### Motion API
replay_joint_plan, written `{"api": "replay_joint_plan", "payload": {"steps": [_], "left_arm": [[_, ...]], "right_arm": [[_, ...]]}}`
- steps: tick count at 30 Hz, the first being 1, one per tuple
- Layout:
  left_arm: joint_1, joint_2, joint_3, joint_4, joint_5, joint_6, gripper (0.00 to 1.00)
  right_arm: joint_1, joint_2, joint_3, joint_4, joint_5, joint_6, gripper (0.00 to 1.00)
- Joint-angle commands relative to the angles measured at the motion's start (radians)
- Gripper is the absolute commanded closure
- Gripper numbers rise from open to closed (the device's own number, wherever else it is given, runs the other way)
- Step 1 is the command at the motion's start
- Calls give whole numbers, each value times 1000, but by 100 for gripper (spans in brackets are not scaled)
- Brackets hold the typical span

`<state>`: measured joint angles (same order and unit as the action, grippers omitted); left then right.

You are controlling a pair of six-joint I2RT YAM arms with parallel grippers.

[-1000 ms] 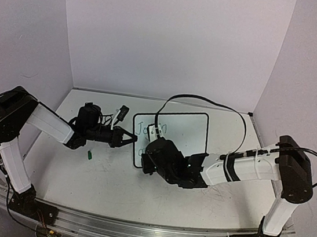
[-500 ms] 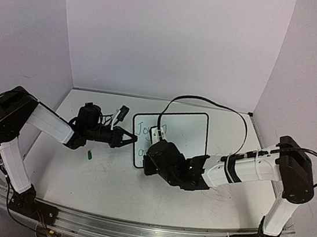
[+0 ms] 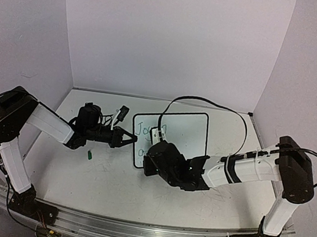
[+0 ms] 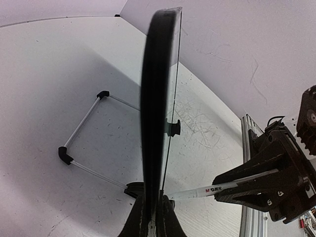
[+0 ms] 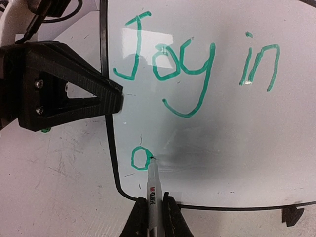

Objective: Write a sentence on the whiteboard

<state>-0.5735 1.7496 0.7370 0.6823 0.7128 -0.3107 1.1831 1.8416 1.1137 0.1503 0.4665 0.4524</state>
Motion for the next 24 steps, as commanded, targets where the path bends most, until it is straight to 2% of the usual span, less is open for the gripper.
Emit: {"api": "replay_joint_plan", "payload": {"steps": [1,24], "left_arm": [[-12,-7,17,22,21,19,100],[-12,-11,16,17,18,22,100]], "right_arm": [[-12,-4,-19,-11,9,18,100],[-1,-7,-25,-26,7,40,100]]}}
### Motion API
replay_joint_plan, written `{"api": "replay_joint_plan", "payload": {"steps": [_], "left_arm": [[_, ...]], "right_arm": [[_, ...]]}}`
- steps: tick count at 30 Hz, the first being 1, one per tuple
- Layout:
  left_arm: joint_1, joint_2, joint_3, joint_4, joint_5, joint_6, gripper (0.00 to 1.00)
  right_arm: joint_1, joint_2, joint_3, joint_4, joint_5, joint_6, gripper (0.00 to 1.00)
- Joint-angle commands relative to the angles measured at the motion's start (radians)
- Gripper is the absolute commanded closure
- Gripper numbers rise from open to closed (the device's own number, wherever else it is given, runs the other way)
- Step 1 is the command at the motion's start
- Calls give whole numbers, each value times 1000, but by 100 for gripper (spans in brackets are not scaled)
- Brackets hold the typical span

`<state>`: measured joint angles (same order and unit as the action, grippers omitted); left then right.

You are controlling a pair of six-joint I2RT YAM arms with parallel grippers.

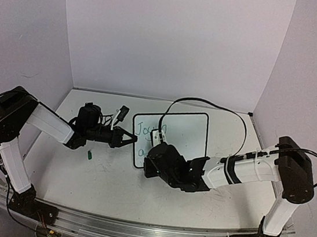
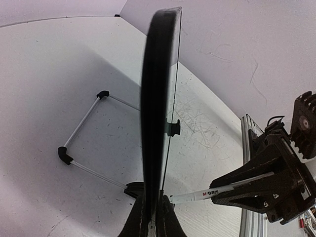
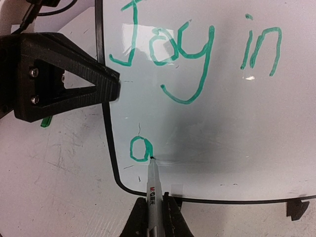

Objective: Write a sentence on the whiteboard

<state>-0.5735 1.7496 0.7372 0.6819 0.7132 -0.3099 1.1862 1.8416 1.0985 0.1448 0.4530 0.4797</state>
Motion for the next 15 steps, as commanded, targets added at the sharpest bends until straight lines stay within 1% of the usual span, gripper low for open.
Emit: {"api": "replay_joint_plan", "payload": {"steps": [1,7,12,15], "left_arm": [[-12,-12,16,18,18,22,100],[-12,-12,16,19,18,22,100],[-12,-10,17,17,17,22,100],[-12,-9,18,18,19,22,100]], "right_arm": [[-4,-8,-7,-21,22,12,100],[0,-22,3,-21,23,7,100],[5,-129,-54,25,33,9,100],[-8,-142,-68,36,30,11,100]]}}
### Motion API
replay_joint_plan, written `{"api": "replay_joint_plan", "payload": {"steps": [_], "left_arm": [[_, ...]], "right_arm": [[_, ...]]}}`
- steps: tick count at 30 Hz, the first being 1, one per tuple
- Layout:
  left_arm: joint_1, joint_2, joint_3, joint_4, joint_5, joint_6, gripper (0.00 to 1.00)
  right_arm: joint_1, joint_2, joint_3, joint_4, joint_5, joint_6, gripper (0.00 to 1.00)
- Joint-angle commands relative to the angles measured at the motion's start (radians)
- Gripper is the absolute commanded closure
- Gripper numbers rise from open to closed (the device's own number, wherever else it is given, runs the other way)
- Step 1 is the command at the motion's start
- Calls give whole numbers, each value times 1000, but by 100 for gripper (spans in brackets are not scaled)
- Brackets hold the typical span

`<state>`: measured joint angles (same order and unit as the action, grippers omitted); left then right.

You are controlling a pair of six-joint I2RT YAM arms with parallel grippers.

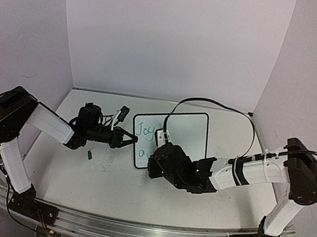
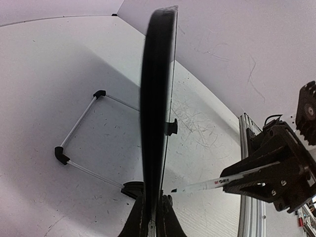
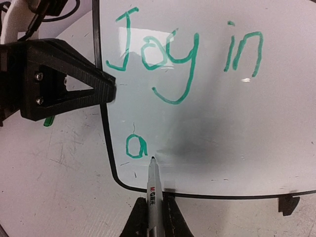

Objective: Write a sentence on the whiteboard

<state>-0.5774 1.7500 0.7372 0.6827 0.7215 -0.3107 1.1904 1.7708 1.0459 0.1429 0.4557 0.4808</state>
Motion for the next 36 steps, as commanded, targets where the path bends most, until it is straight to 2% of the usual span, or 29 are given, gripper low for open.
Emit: {"api": "replay_joint_plan", "payload": {"steps": [1,36], "left_arm": [[-9,-9,18,17,11,22,100],[-9,-14,16,15,10,24,100]], "right_arm": [[-14,-68,-14,38,32,10,100],[-29,21,46,50,31,-14,100]]}}
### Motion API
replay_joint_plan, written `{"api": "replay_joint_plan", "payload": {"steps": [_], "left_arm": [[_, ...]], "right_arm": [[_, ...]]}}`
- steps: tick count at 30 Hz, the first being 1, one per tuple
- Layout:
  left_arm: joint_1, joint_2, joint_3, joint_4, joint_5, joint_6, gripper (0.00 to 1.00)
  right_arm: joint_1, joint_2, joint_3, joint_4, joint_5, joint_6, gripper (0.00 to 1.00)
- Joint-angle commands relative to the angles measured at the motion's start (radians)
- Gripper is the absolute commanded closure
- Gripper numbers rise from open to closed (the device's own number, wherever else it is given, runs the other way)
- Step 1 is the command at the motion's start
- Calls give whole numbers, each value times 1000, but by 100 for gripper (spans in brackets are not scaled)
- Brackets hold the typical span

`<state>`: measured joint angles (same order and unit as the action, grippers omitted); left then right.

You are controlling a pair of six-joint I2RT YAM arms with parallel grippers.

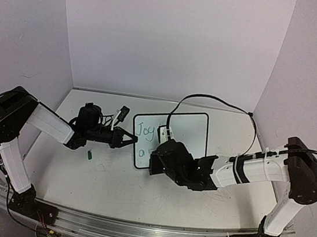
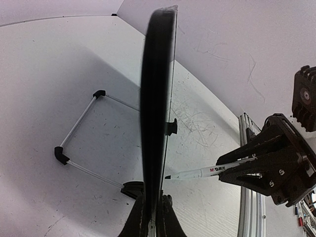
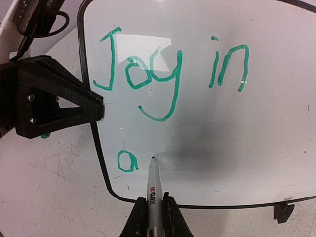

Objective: Write a sentence on the whiteboard

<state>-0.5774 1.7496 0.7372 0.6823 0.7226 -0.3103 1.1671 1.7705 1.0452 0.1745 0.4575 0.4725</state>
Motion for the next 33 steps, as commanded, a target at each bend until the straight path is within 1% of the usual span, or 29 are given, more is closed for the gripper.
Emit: {"api": "replay_joint_plan", "payload": {"steps": [1,12,18,33], "left_arm": [[-9,-13,16,15,9,24,100],[-9,-16,16,14,9,26,100],[-9,-16,17,14,9,25,100],[-9,-16,17,14,8,26,100]], "right_arm": [[-6,21,47,19,32,-7,100],[-9,38,60,19,42,-11,100],[-8,52,73,16,19,-22,100],[2,52,43,5,-11,7,100]]}}
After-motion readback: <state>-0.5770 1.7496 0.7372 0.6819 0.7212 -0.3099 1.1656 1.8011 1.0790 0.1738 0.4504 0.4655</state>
